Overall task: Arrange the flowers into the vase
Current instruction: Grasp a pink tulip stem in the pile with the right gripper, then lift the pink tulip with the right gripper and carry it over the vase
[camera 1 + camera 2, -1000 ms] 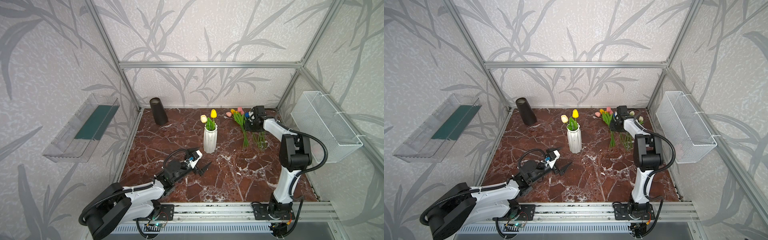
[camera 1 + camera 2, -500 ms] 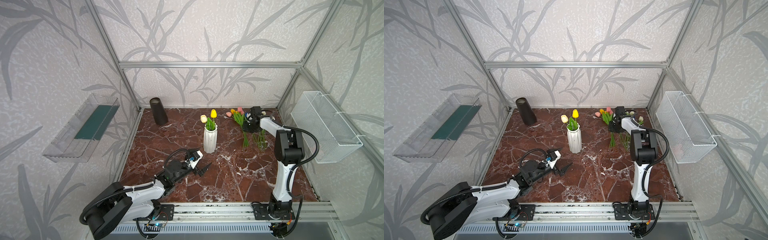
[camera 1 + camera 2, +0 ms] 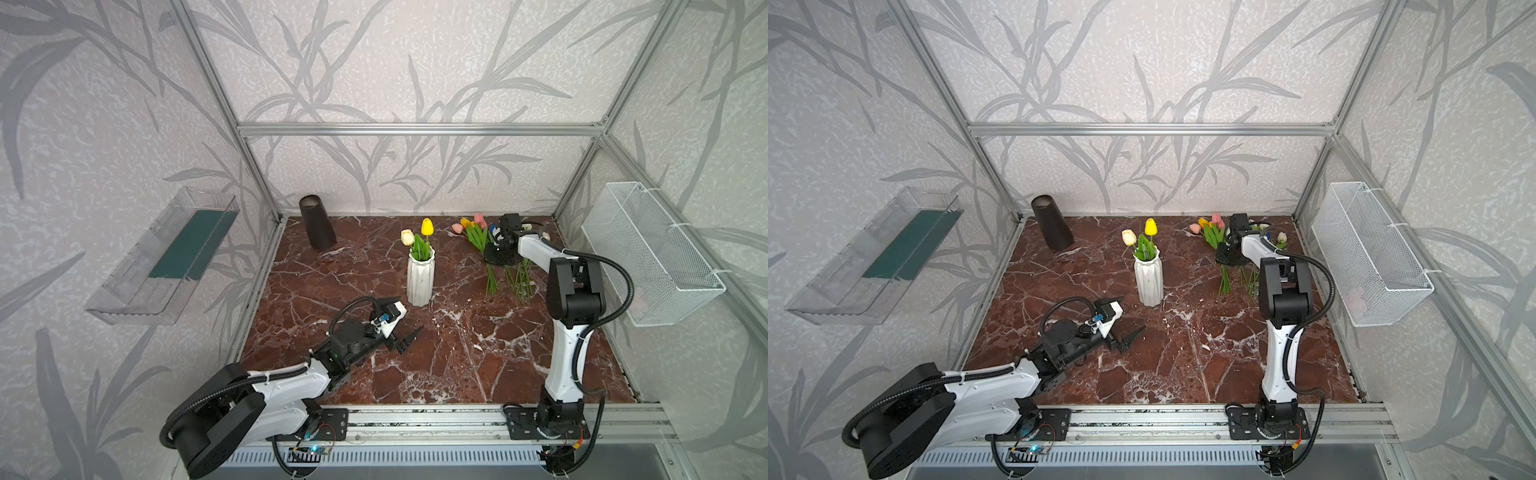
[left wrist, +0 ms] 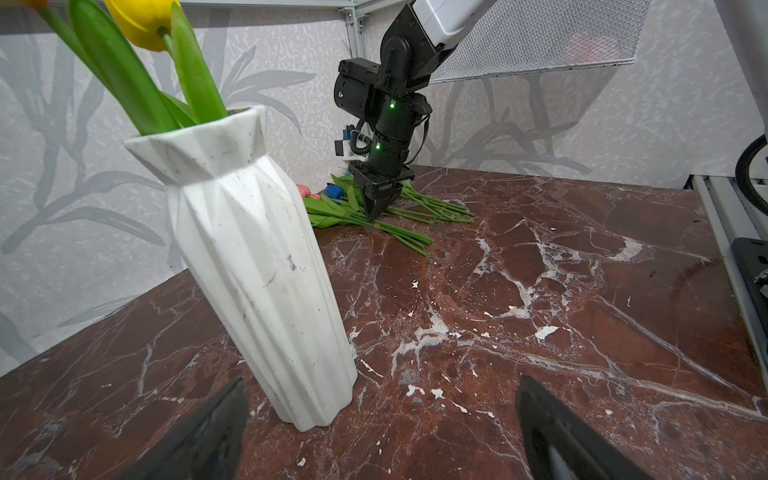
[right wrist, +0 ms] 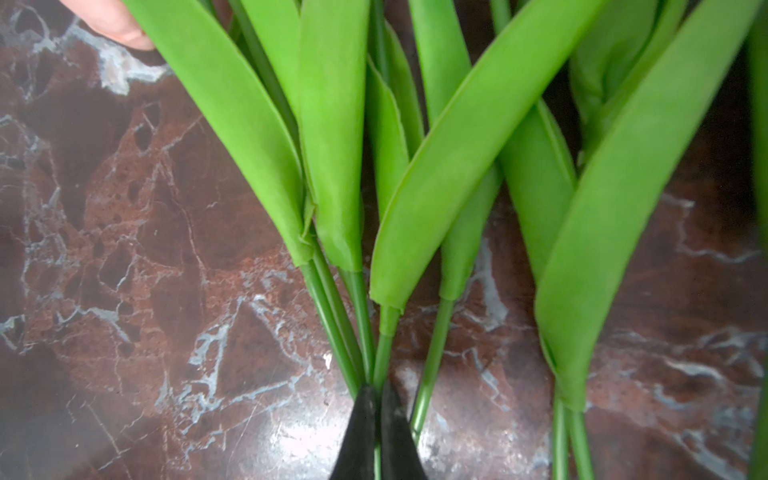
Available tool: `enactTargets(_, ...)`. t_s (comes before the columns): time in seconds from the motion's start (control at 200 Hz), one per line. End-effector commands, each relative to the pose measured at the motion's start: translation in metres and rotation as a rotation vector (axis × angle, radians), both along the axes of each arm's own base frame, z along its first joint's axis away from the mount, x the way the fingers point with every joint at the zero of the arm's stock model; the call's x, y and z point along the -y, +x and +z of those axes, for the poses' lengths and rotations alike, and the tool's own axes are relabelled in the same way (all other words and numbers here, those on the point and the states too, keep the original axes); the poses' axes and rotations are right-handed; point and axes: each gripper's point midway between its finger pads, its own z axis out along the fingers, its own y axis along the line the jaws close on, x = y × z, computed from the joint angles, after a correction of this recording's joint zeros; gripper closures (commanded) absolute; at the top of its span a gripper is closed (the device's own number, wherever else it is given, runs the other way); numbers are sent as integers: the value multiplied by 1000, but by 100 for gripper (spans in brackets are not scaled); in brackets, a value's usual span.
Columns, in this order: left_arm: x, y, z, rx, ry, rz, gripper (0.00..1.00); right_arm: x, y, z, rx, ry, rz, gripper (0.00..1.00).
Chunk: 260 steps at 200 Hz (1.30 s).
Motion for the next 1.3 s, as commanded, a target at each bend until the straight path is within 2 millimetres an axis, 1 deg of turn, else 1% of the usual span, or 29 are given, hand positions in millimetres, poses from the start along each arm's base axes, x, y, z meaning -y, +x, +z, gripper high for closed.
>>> enactTargets(0.0, 4, -1, 12, 43, -10, -17, 0, 0, -2, 22, 29, -6, -5, 98)
enactTargets(0.4, 4, -1, 13, 42, -15, -20, 0, 4, -11, 61, 94, -19, -13, 100)
enactTargets(0.5, 4, -1, 12, 41, -13, -18, 0, 2, -13, 75, 132, -4, -12, 100)
enactTargets(0.585, 3, -1, 13, 45, -15, -15, 0, -1, -17, 92, 175, 5, -9, 100)
enactTargets(0.675, 1, -1, 15, 52, -23, -9, 0, -5, -24, 117, 235, 28, -8, 100)
enactTargets(0.765, 1, -3, 17, 53, -30, -11, 1, -2, -33, 142, 297, 24, -22, 100)
enactTargets(0.785, 1, -3, 18, 55, -32, -13, 1, -1, -35, 143, 300, 20, -24, 100)
enactTargets(0.79, 1, -3, 18, 55, -32, -12, 1, 0, -36, 149, 312, 21, -25, 100)
enactTargets(0.815, 1, -3, 18, 55, -32, -13, 1, 1, -39, 160, 340, 16, -30, 100)
enactTargets(0.895, -1, -3, 19, 58, -29, -9, 0, 4, -47, 180, 406, 11, -38, 100)
enactTargets(0.93, -1, -4, 19, 59, -29, -9, 1, 3, -49, 189, 440, 19, -28, 100)
enactTargets(1.025, -3, -4, 21, 66, -33, -4, 0, -15, -58, 221, 587, 94, 53, 100)
enactTargets(1.09, -3, -5, 22, 68, -38, -6, 0, -30, -64, 247, 738, 186, 112, 100)
enactTargets(1.145, -4, -6, 24, 73, -44, -7, 0, -40, -74, 269, 863, 255, 154, 100)
enactTargets(1.2, -5, -6, 25, 76, -45, 0, 1, -44, -85, 289, 978, 299, 158, 100)
enactTargets(1.21, -6, -6, 25, 76, -45, 3, 1, -45, -86, 289, 992, 308, 159, 100)
enactTargets(1.295, -8, -5, 25, 82, -44, 15, 1, -57, -105, 318, 1145, 397, 207, 100)
